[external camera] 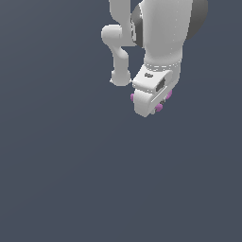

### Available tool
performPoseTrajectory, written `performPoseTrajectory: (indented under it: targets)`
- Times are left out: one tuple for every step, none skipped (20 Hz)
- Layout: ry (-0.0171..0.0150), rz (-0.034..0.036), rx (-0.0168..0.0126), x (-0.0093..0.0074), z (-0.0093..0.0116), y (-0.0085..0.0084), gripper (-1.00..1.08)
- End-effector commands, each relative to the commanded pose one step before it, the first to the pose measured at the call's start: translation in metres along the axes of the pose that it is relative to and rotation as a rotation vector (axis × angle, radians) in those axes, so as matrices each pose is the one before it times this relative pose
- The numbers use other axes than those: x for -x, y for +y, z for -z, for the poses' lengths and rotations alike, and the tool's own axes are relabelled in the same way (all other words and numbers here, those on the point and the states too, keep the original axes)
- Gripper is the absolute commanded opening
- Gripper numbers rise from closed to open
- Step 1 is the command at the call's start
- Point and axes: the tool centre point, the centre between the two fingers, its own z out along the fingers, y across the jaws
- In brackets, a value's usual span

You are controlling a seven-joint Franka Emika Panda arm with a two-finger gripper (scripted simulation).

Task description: Pick up the object and move it to a goal position.

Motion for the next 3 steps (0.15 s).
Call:
performPoseTrajectory:
  targets:
    - [-0.00072, -0.00056, -0.00116, 0.00032, 0.00267, 0.0001, -1.0]
    - [0.0, 0.0, 0.0, -0.00023, -0.00037, 0.00027, -1.0]
    - [-0.00014, -0.00063, 0.00023, 0.00011, -0.00021, 0.00038, -1.0]
